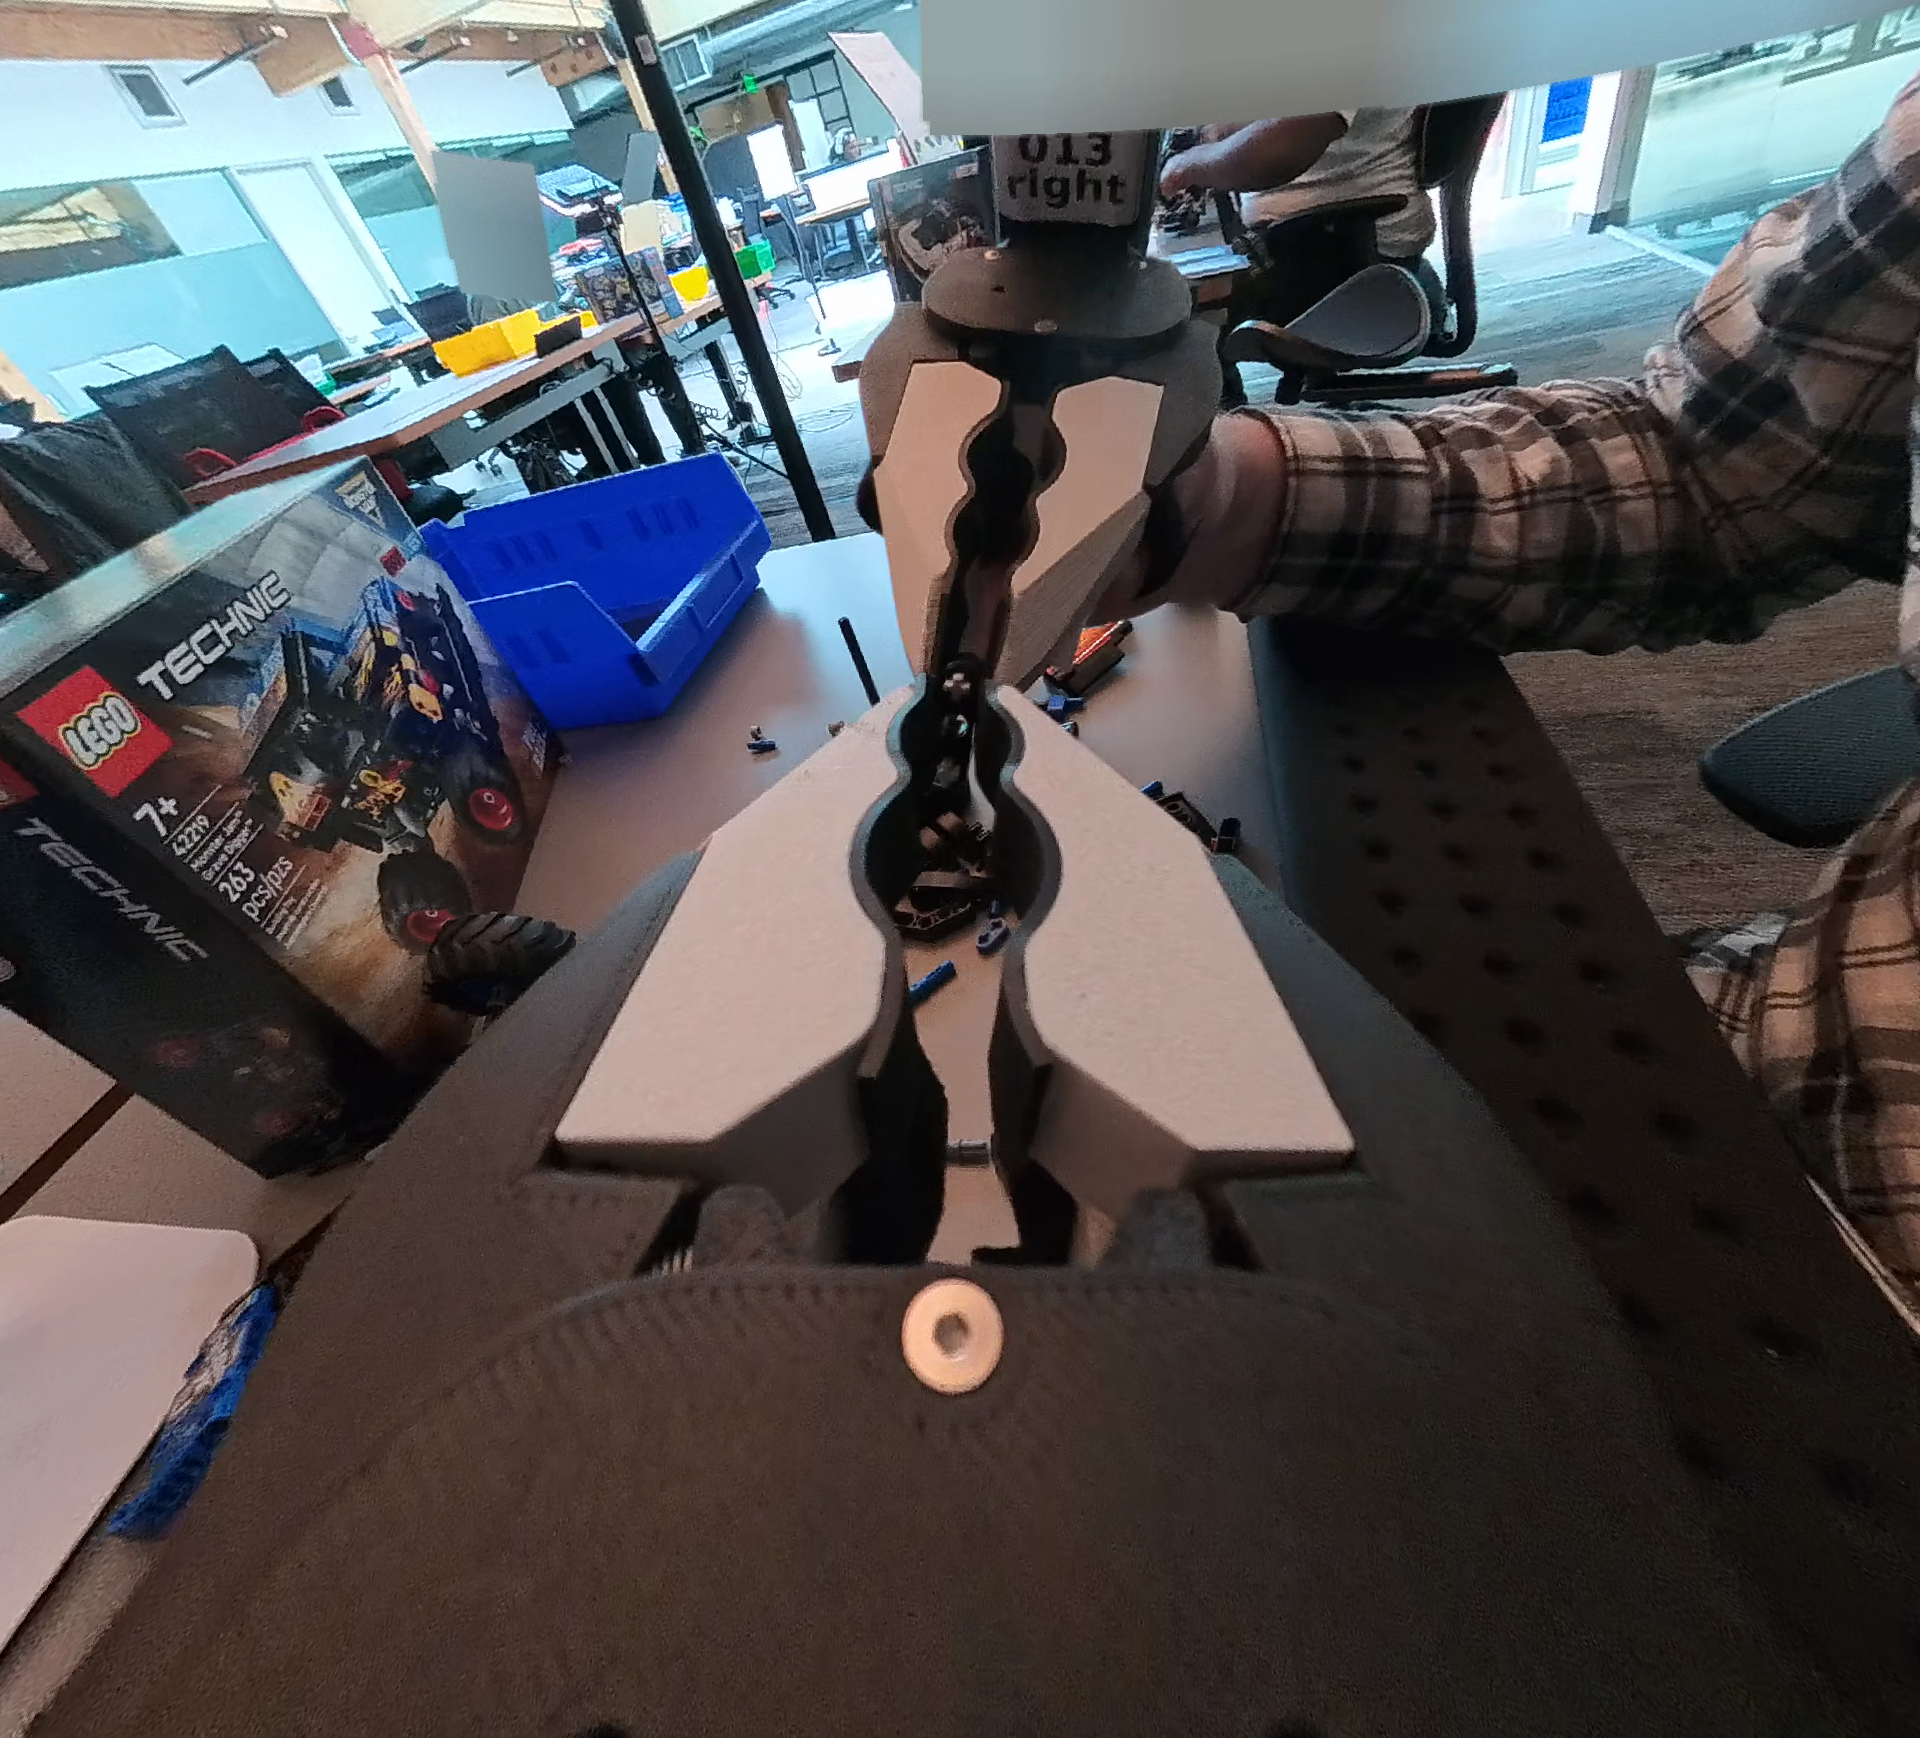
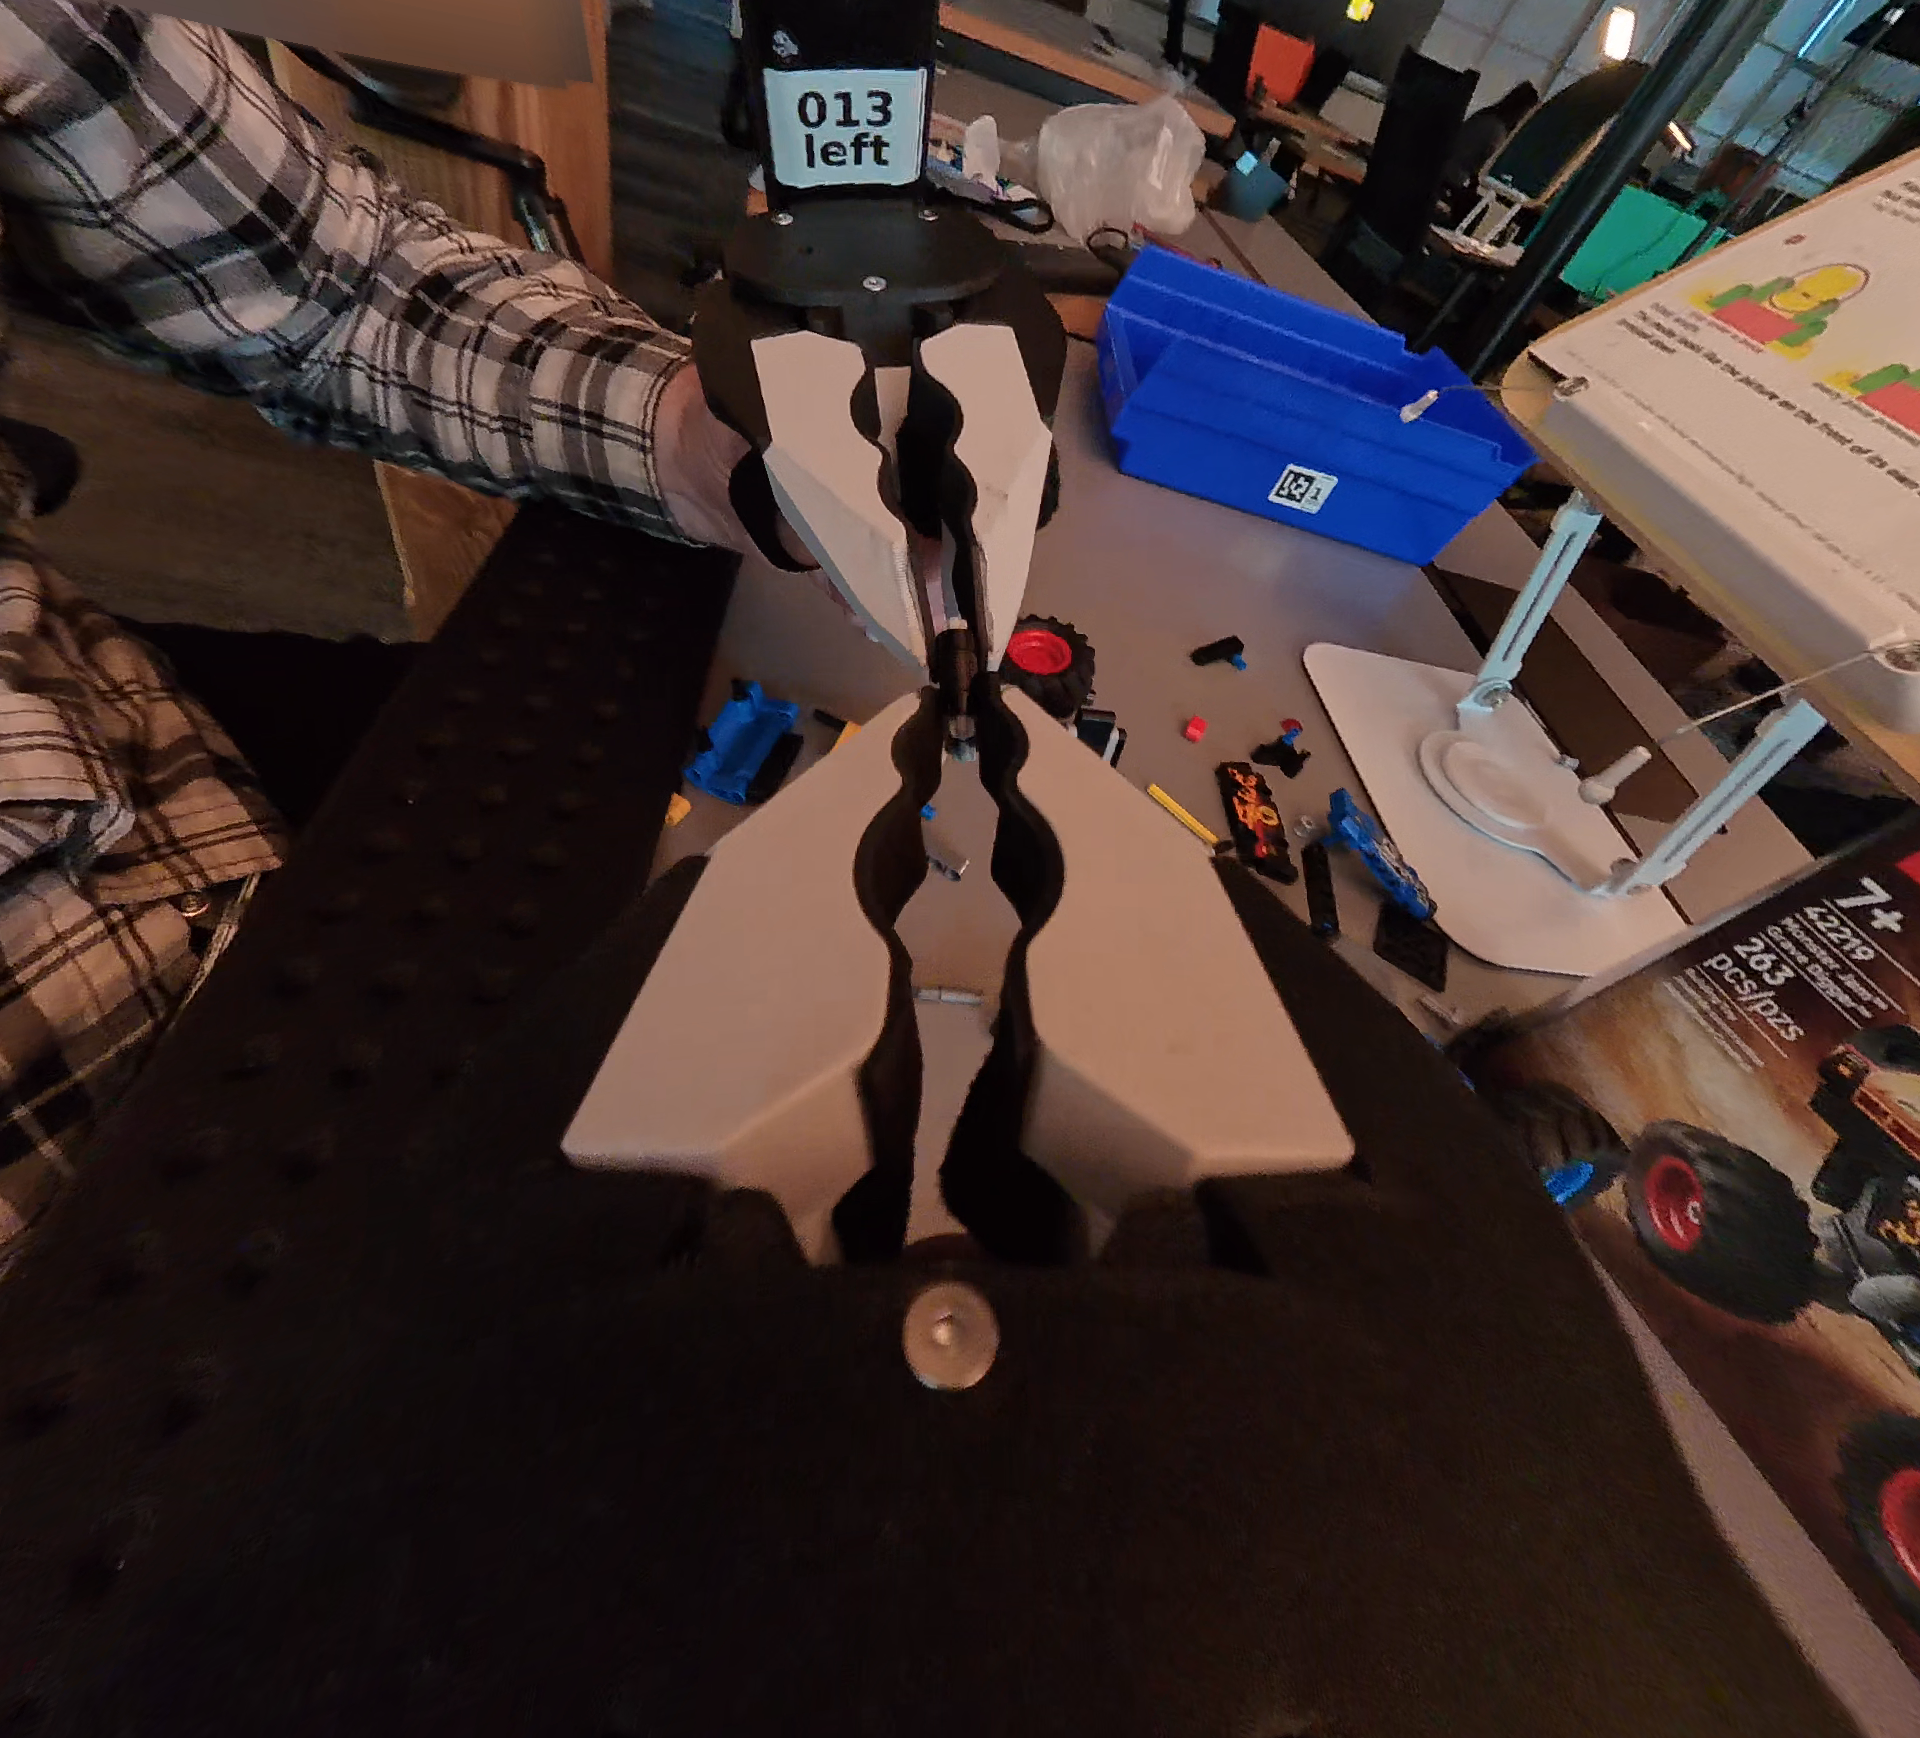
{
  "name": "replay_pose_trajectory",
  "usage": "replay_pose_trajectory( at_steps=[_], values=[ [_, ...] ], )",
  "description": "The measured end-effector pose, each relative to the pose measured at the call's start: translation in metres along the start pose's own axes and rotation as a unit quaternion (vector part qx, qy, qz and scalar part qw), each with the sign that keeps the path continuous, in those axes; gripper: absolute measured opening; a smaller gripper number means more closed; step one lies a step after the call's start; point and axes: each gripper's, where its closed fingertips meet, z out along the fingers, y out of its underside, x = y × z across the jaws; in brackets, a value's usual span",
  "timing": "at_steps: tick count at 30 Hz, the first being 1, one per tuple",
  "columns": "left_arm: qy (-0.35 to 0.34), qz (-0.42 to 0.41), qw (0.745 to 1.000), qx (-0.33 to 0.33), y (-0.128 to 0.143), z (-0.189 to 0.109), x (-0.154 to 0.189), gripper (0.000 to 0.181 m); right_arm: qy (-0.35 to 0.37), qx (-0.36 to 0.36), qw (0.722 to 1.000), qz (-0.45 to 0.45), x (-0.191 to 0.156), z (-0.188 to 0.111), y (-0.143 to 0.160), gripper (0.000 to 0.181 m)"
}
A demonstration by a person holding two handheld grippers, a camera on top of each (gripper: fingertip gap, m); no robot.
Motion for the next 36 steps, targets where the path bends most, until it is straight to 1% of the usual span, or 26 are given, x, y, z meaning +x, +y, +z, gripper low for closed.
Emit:
replay_pose_trajectory(
  at_steps=[9,11,12,13,14,15,16,17,18,19,20,21,22,23,26,27,30,33,36],
  values=[
    [0.022,-0.001,1.000,-0.001,-0.004,-0.006,0.009,0.003,-0.039,0.023,0.999,0.009,-0.010,-0.003,-0.004,0.005],
    [0.025,-0.007,1.000,-0.002,-0.001,-0.006,0.010,0.004,-0.039,0.018,0.999,0.004,-0.010,-0.003,-0.002,0.005],
    [0.003,-0.003,1.000,0.013,-0.007,-0.016,0.002,0.000,-0.032,0.011,0.999,0.003,-0.007,-0.007,0.002,0.005],
    [-0.018,-0.047,0.997,0.059,-0.020,-0.038,-0.018,0.000,-0.005,0.022,1.000,0.014,0.006,-0.022,0.003,0.006],
    [-0.046,-0.068,0.992,0.095,-0.027,-0.062,-0.039,0.000,0.007,0.067,0.997,0.044,0.019,-0.046,-0.003,0.004],
    [-0.054,-0.060,0.994,0.072,-0.020,-0.066,-0.046,0.000,0.006,0.082,0.995,0.055,0.022,-0.058,-0.004,0.005],
    [-0.036,-0.063,0.996,0.047,-0.009,-0.054,-0.041,0.000,0.010,0.058,0.997,0.048,0.022,-0.051,0.003,0.005],
    [-0.025,-0.061,0.997,0.044,-0.005,-0.042,-0.034,0.000,0.011,0.034,0.998,0.044,0.020,-0.039,0.009,0.006],
    [-0.020,-0.047,0.998,0.025,0.000,-0.031,-0.029,0.000,0.006,0.015,0.999,0.045,0.017,-0.029,0.014,0.006],
    [-0.013,-0.034,0.999,0.008,0.004,-0.022,-0.024,0.001,0.005,0.000,0.999,0.041,0.015,-0.025,0.017,0.006],
    [-0.005,-0.038,0.999,0.006,0.005,-0.013,-0.019,0.017,0.007,-0.001,0.999,0.039,0.015,-0.023,0.017,0.005],
    [0.003,-0.038,0.999,-0.007,0.009,-0.003,-0.013,0.025,0.004,0.002,0.999,0.040,0.013,-0.021,0.017,0.006],
    [-0.003,-0.017,0.999,-0.046,0.022,0.006,-0.011,0.026,-0.001,-0.002,0.999,0.036,0.010,-0.017,0.017,0.006],
    [-0.005,0.001,0.998,-0.067,0.030,0.013,-0.007,0.025,-0.006,-0.005,0.999,0.033,0.007,-0.014,0.017,0.006],
    [0.003,-0.008,0.998,-0.055,0.027,0.017,-0.003,0.012,-0.016,-0.016,0.999,0.022,0.000,-0.006,0.018,0.006],
    [0.012,-0.004,0.999,-0.053,0.027,0.017,0.000,0.005,-0.015,-0.015,0.999,0.024,0.000,-0.006,0.018,0.005],
    [0.012,0.012,0.998,-0.063,0.029,0.017,0.003,0.004,-0.018,-0.018,0.999,0.020,-0.002,-0.005,0.018,0.005],
    [0.006,0.018,0.998,-0.055,0.025,0.015,0.005,0.005,-0.011,-0.007,1.000,0.021,-0.003,-0.003,0.013,0.006],
    [0.009,0.020,0.998,-0.057,0.025,0.015,0.007,0.004,-0.011,-0.027,0.999,0.017,-0.004,0.001,0.021,0.006]
  ],
)
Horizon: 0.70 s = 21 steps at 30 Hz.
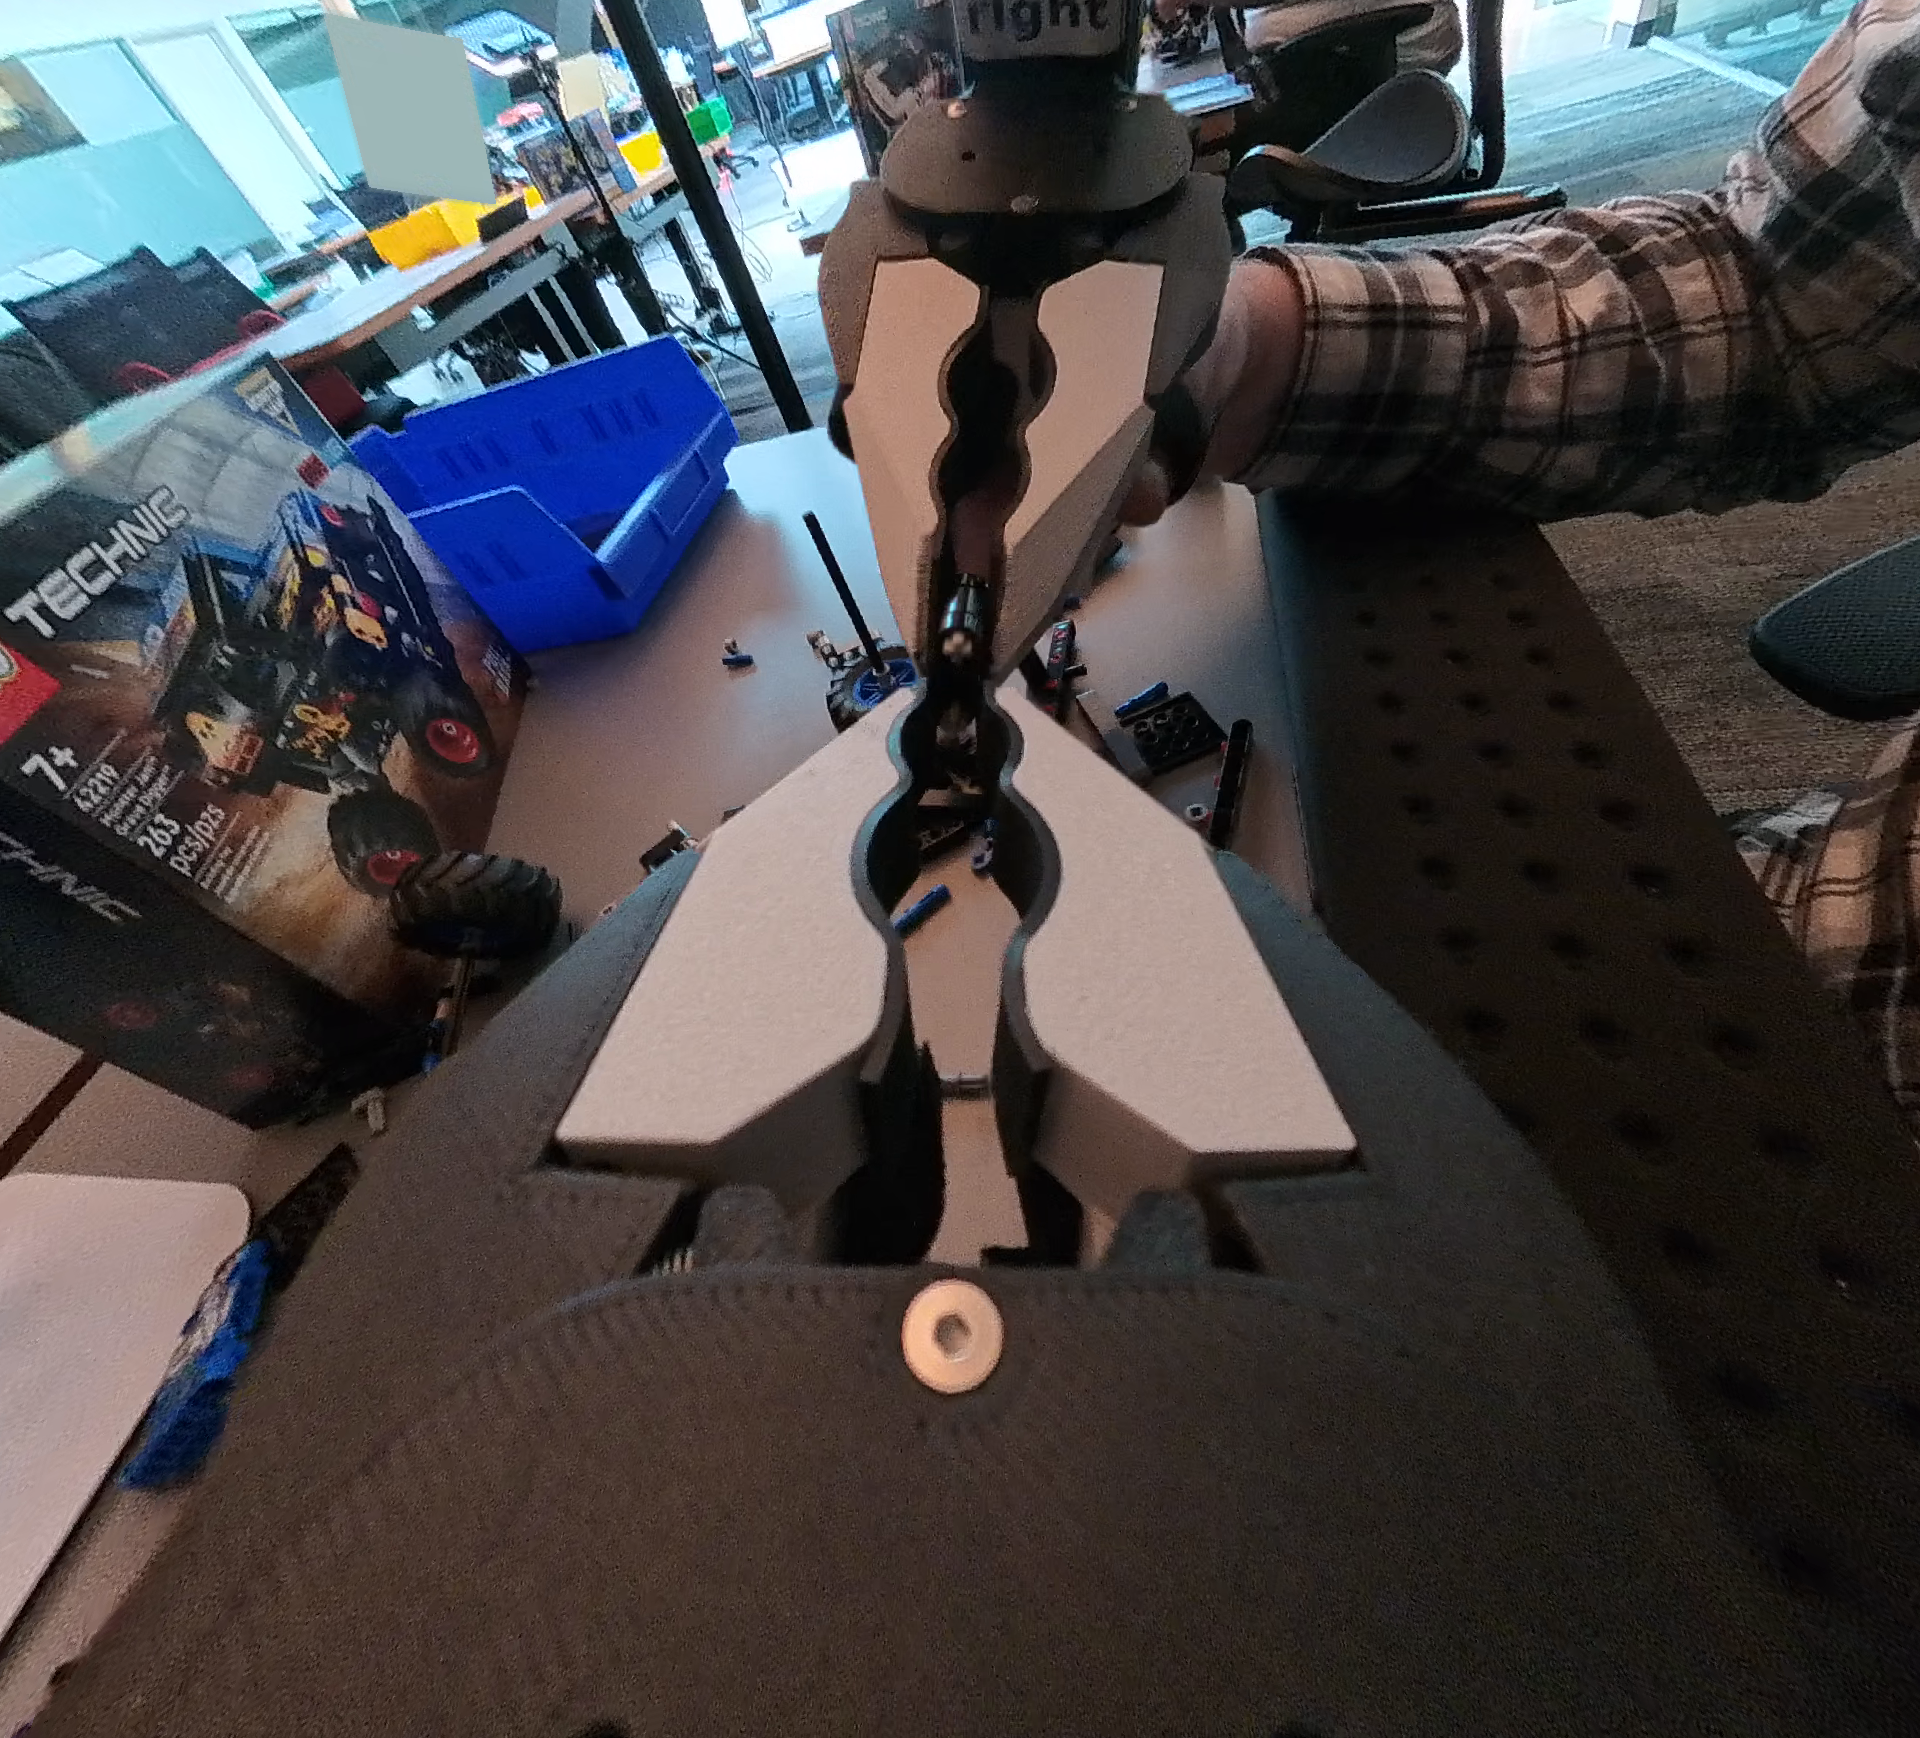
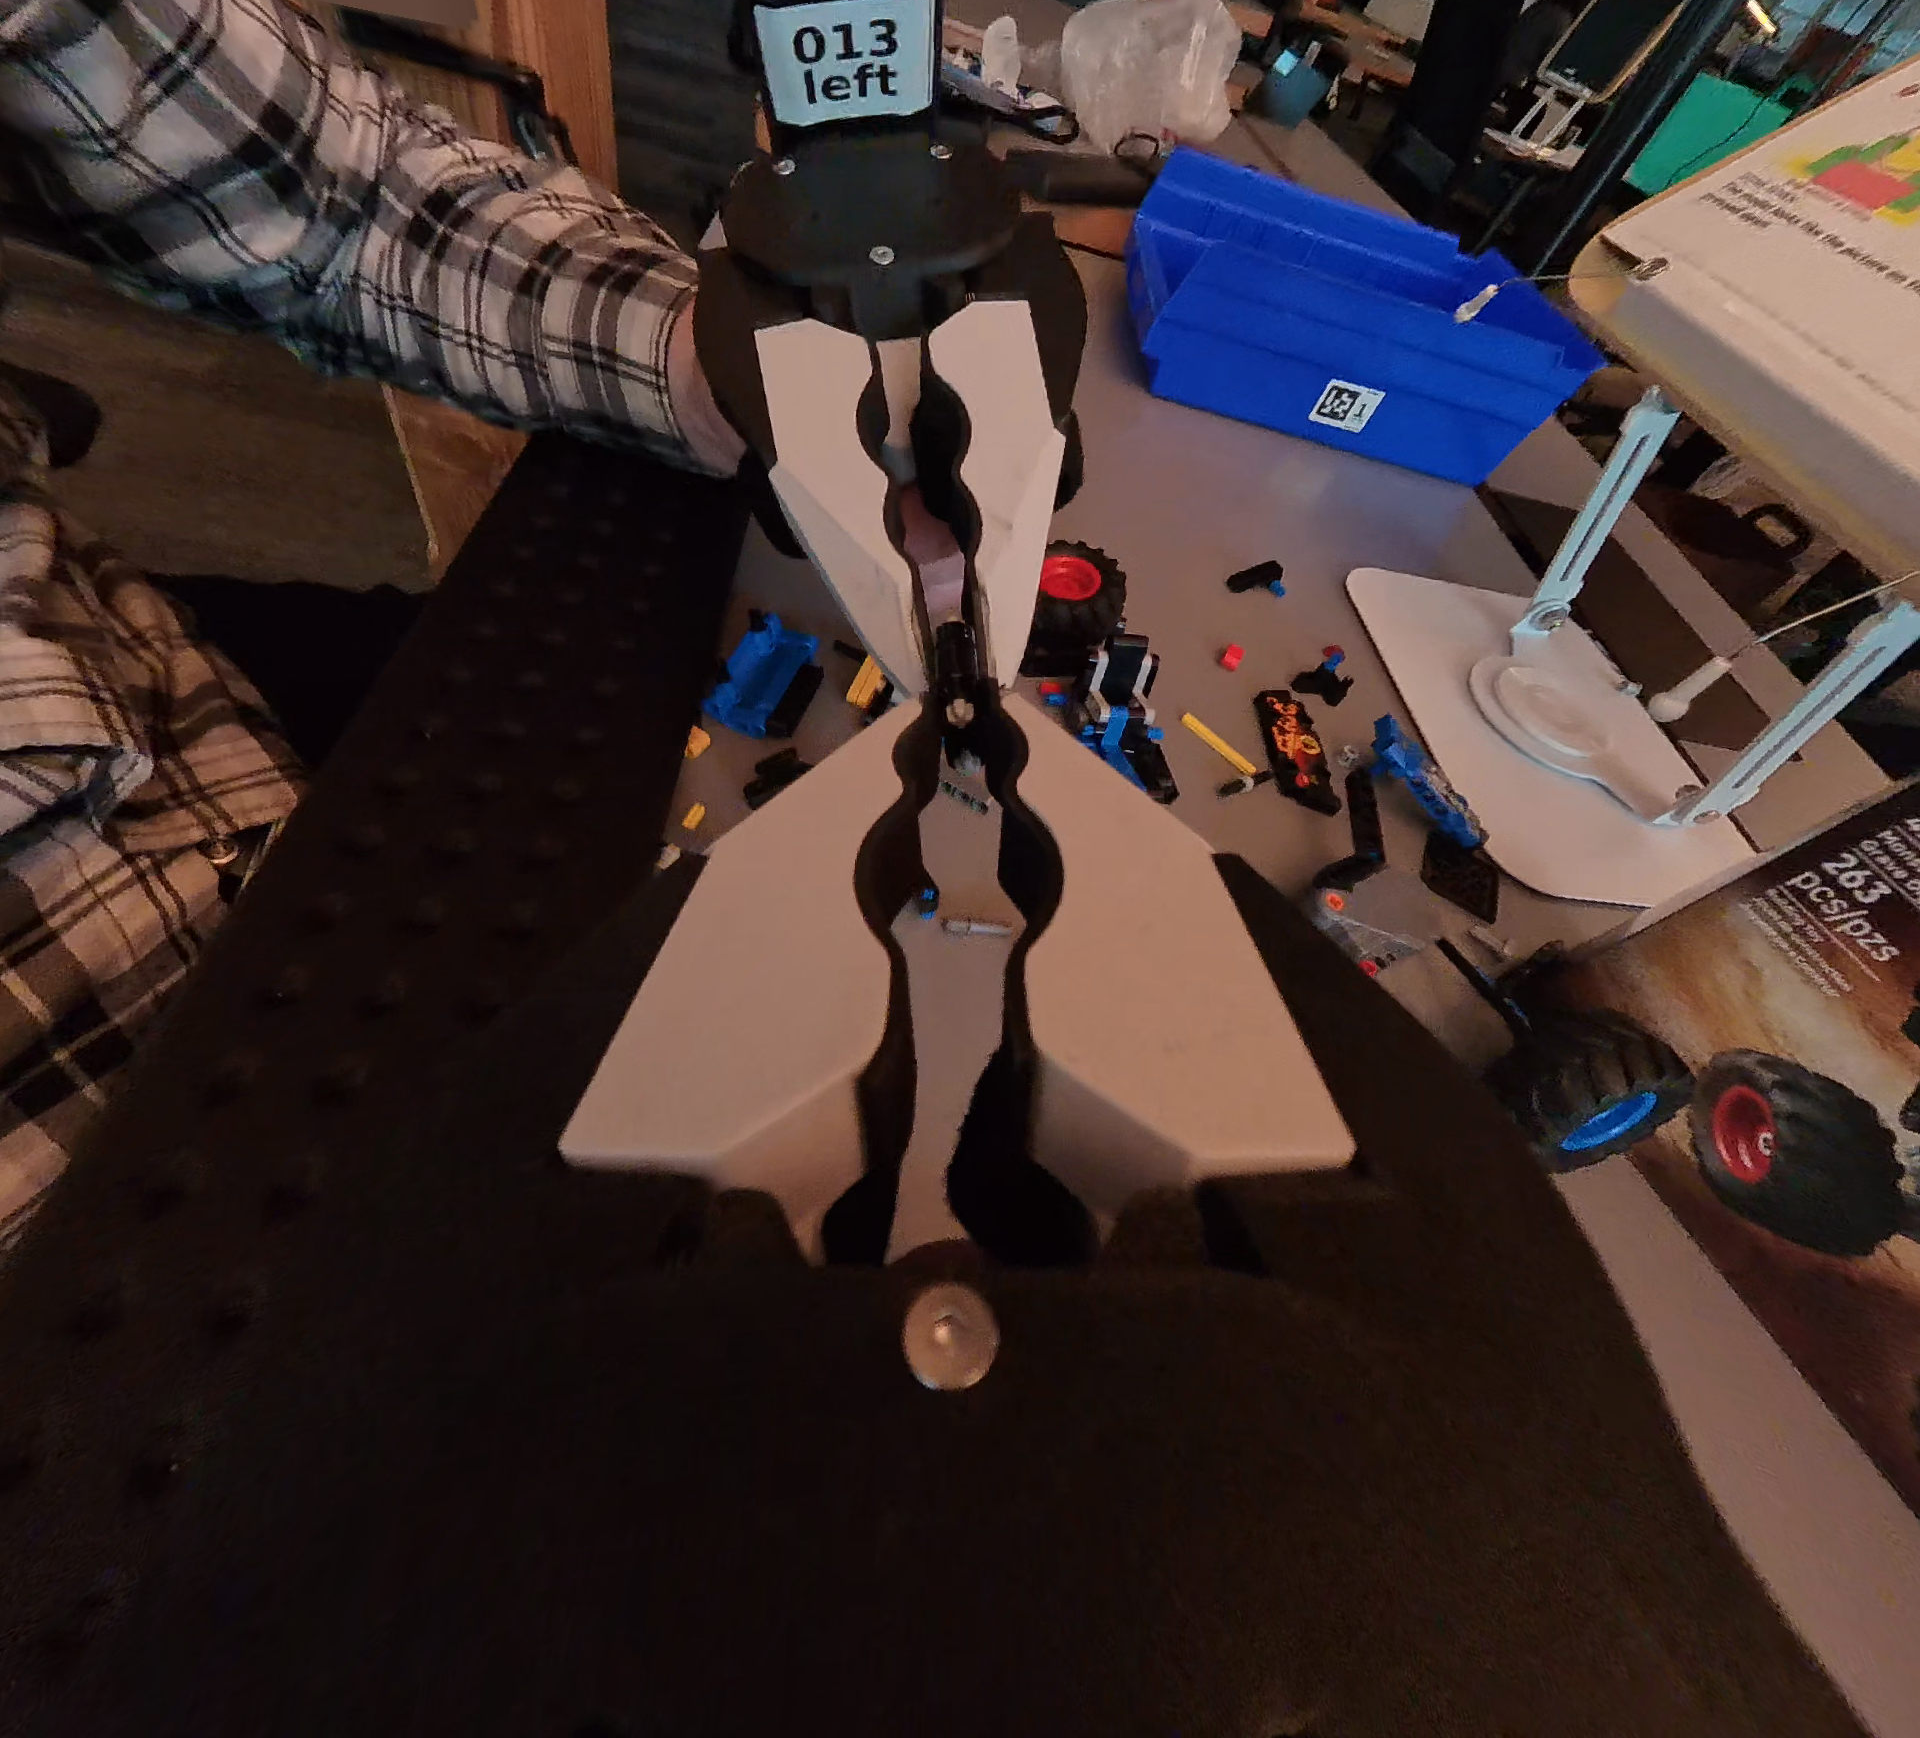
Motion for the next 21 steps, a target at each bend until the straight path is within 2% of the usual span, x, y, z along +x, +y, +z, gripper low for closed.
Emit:
replay_pose_trajectory(
  at_steps=[12,13,14,15,16,19,21],
  values=[
    [0.024,0.014,1.000,-0.002,-0.005,-0.010,0.016,0.004,-0.024,-0.005,0.999,-0.044,-0.014,-0.004,-0.001,0.006],
    [0.012,0.011,1.000,0.000,-0.006,-0.014,0.010,0.004,-0.016,-0.014,0.999,-0.045,-0.009,-0.009,0.003,0.005],
    [-0.008,-0.023,0.999,0.037,-0.015,-0.030,-0.007,0.004,0.012,-0.021,0.999,-0.040,0.004,-0.021,0.009,0.006],
    [-0.030,-0.042,0.997,0.062,-0.021,-0.047,-0.022,0.004,0.023,0.007,1.000,-0.015,0.014,-0.035,0.006,0.005],
    [-0.039,-0.021,0.998,0.036,-0.014,-0.046,-0.025,0.004,0.018,0.029,0.999,-0.002,0.014,-0.038,-0.001,0.005],
    [0.034,0.023,0.997,-0.071,0.025,-0.011,0.009,0.005,-0.014,-0.060,0.998,-0.021,-0.001,-0.010,0.024,0.006],
    [0.015,0.011,0.995,-0.100,0.043,-0.015,-0.003,0.005,-0.007,-0.078,0.997,-0.012,0.002,-0.013,0.037,0.006]
  ],
)
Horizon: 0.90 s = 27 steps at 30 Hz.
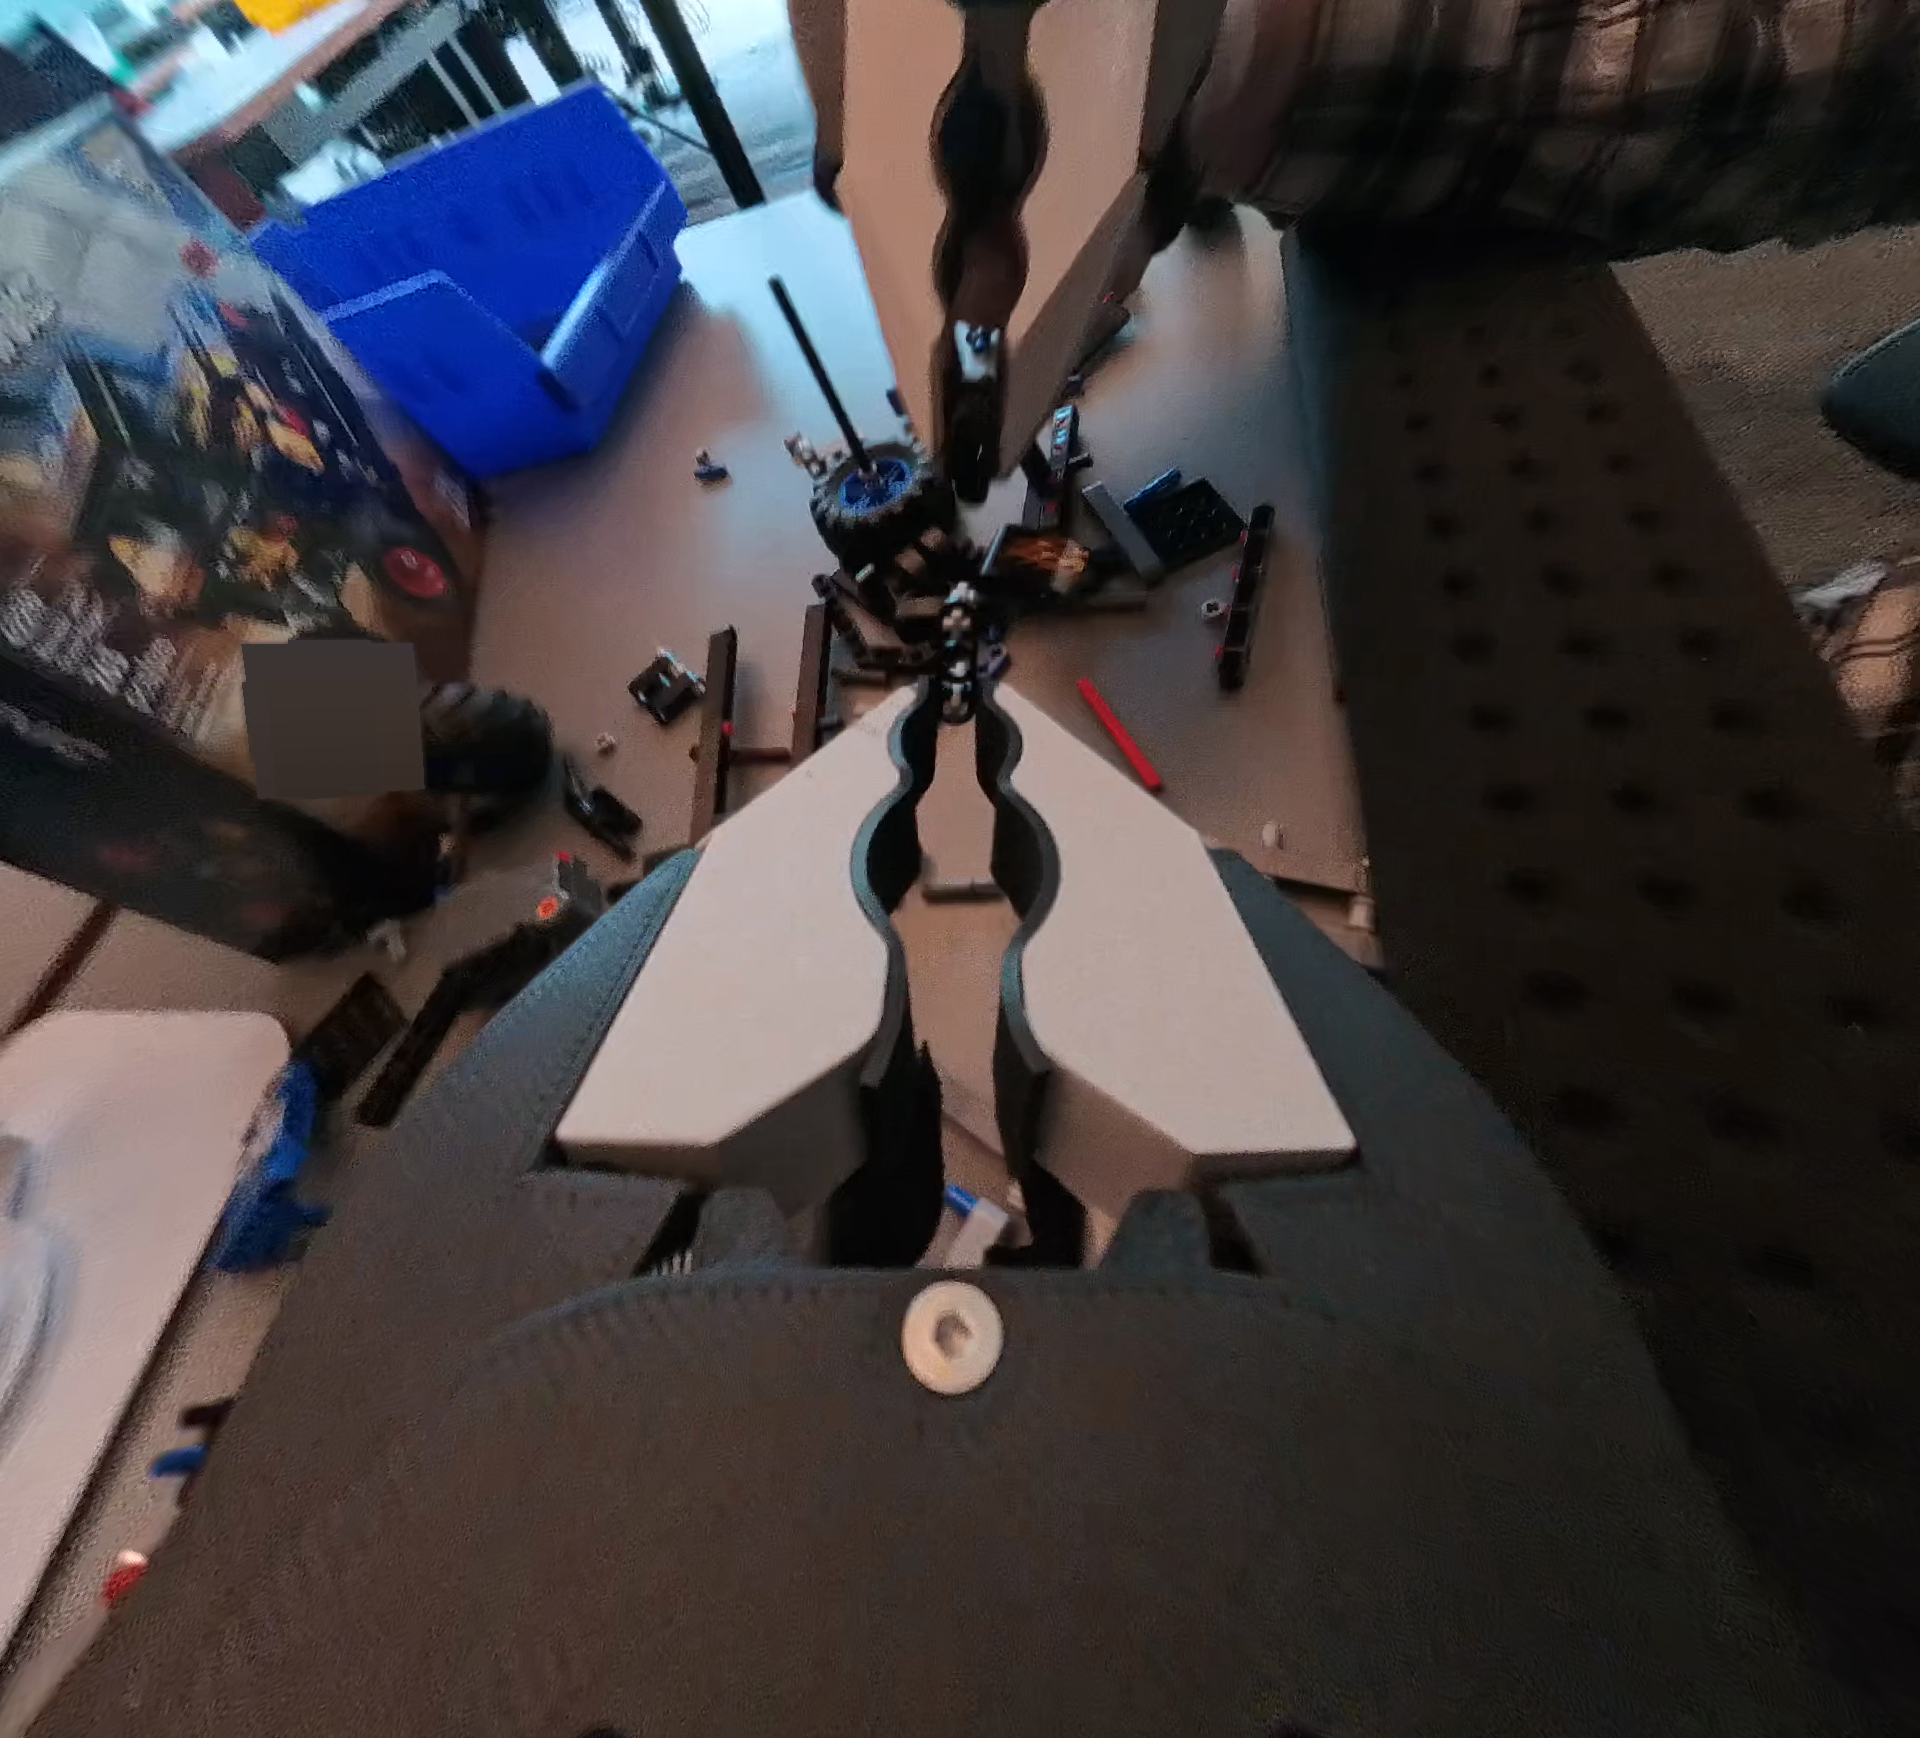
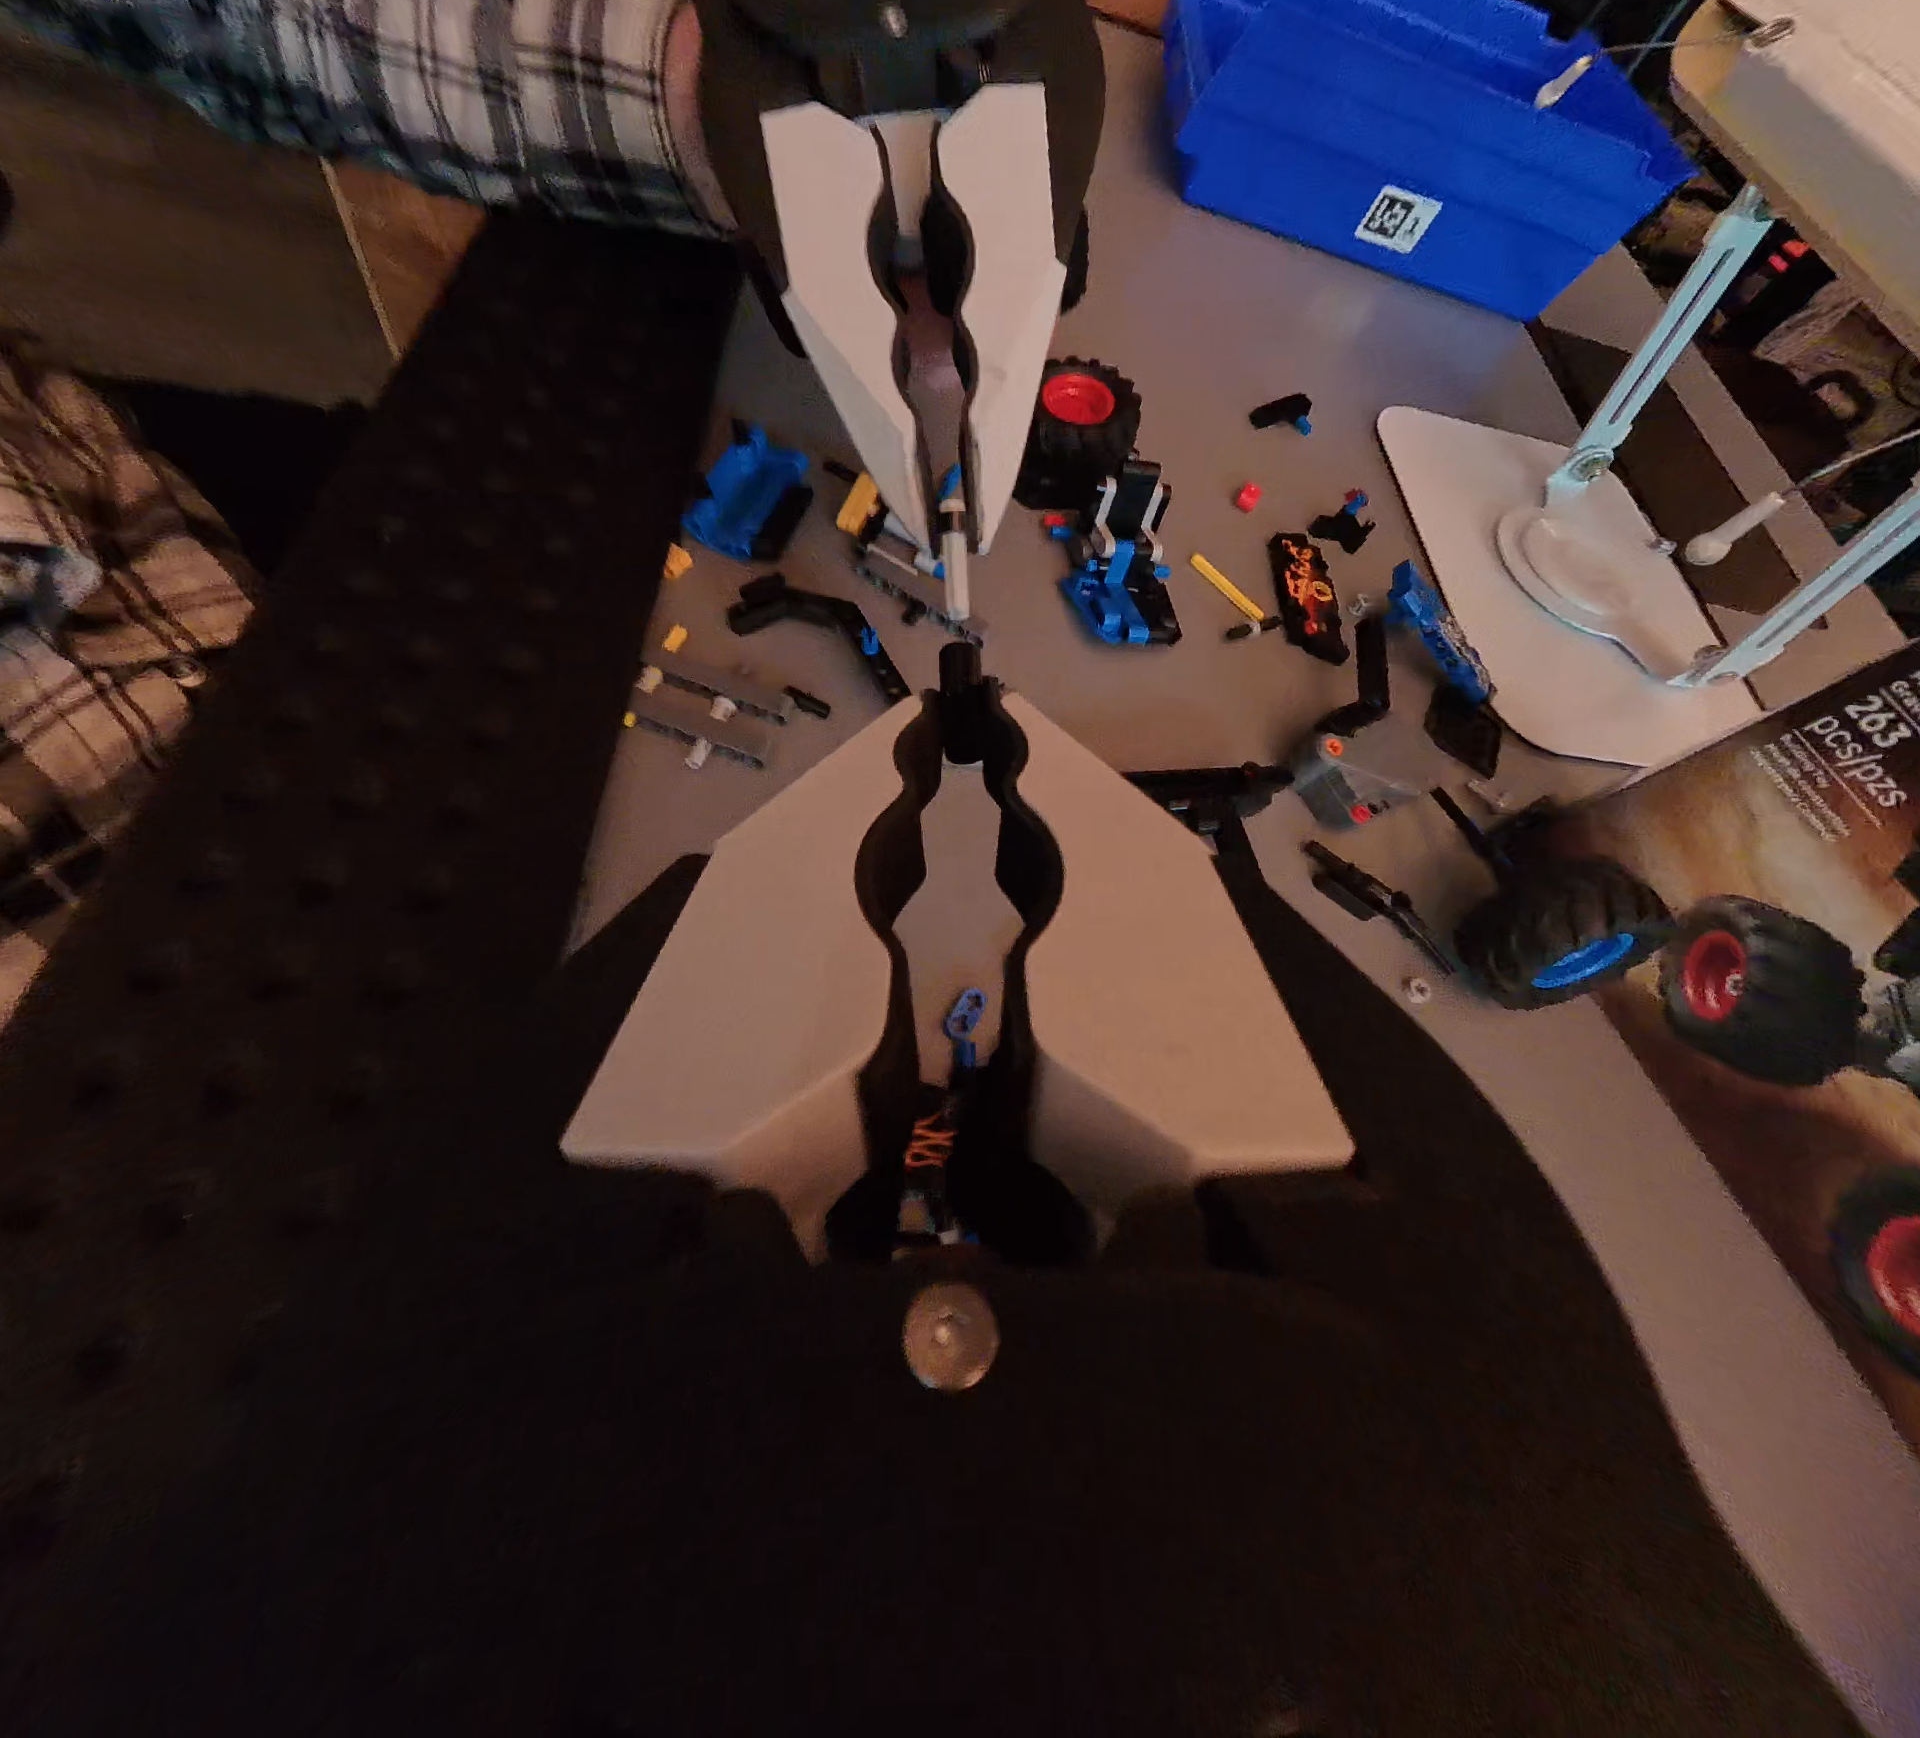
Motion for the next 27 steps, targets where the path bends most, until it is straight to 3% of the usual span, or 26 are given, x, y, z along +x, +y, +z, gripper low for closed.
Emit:
replay_pose_trajectory(
  at_steps=[2,5,9,14,19,27],
  values=[
    [0.012,-0.026,0.999,-0.016,0.009,0.000,-0.003,0.005,-0.025,0.017,0.999,0.024,-0.004,-0.003,-0.003,0.006],
    [0.020,-0.036,0.999,-0.020,0.012,0.009,0.001,0.005,-0.033,-0.054,0.998,0.030,-0.008,0.016,0.022,0.006],
    [0.040,-0.072,0.997,-0.003,0.010,0.012,0.002,0.005,-0.020,-0.068,0.997,0.026,-0.006,0.026,0.027,0.006],
    [0.048,-0.089,0.995,0.002,0.011,0.016,0.004,0.005,-0.002,-0.080,0.996,0.039,0.000,0.032,0.033,0.029],
    [0.040,-0.086,0.995,0.012,0.007,0.018,0.003,0.005,0.003,-0.034,0.999,0.039,0.002,0.031,0.014,0.002],
    [0.028,-0.045,0.998,0.014,0.003,0.022,0.007,0.014,0.004,-0.034,0.999,0.003,-0.003,0.030,0.008,0.002]
  ],
)
